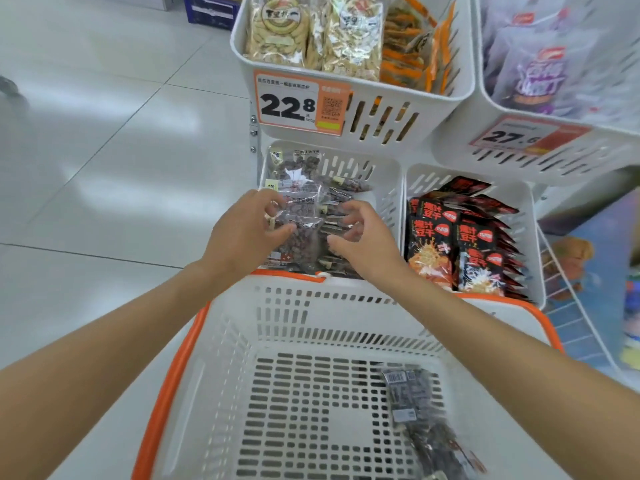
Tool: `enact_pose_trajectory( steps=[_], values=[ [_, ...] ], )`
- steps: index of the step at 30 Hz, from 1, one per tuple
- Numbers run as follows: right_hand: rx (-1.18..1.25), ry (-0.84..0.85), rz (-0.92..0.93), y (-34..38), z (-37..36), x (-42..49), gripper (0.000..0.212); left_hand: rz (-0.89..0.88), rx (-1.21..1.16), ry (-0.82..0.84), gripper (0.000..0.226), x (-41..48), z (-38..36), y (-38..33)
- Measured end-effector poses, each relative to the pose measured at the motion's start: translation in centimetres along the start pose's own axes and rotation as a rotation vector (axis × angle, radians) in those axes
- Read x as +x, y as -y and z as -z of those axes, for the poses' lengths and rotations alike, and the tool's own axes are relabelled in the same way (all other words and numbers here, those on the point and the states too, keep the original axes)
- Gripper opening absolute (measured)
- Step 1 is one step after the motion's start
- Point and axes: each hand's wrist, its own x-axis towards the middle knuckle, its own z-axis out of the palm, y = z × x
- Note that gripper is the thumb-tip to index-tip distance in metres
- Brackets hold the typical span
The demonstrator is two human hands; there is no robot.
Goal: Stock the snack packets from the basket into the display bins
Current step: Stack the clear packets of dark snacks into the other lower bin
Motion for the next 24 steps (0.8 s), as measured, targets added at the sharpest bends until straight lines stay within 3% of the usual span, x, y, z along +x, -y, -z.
enact_pose_trajectory(
  steps=[3, 6, 11, 14, 16, 20, 22, 24],
  values=[
    [-0.201, 0.109, 0.148, 0.0, 4.3, -4.5, 0.045, -0.147, -0.013, 0.119, 0.027, -2.1, -0.8, -4.2],
    [-0.376, 0.257, 0.187, -2.0, 8.4, -9.6, 0.039, -0.171, -0.047, 0.285, 0.029, -5.1, -3.3, -6.6],
    [-0.413, 0.465, -0.172, -10.4, 10.8, -15.1, 0.032, -0.102, -0.133, 0.489, 0.027, -10.0, -7.8, -6.6],
    [-0.368, 0.523, -0.338, -15.7, 9.2, -15.9, 0.047, -0.007, -0.204, 0.563, 0.024, -11.7, -9.8, -4.9],
    [-0.363, 0.521, -0.338, -19.0, 7.4, -16.0, 0.059, 0.031, -0.164, 0.592, 0.025, -12.4, -10.7, -3.5],
    [-0.463, 0.672, -0.311, -24.0, 2.7, -16.6, 0.096, 0.124, -0.098, 0.638, 0.026, -13.1, -11.7, -1.3],
    [-0.487, 0.56, -0.288, -24.8, 1.2, -16.5, 0.089, 0.182, -0.119, 0.654, 0.026, -13.3, -12.0, -0.9],
    [-0.437, 0.363, -0.214, -24.2, 0.5, -15.9, 0.063, 0.219, -0.125, 0.641, 0.028, -13.4, -12.3, -0.6]
  ],
)
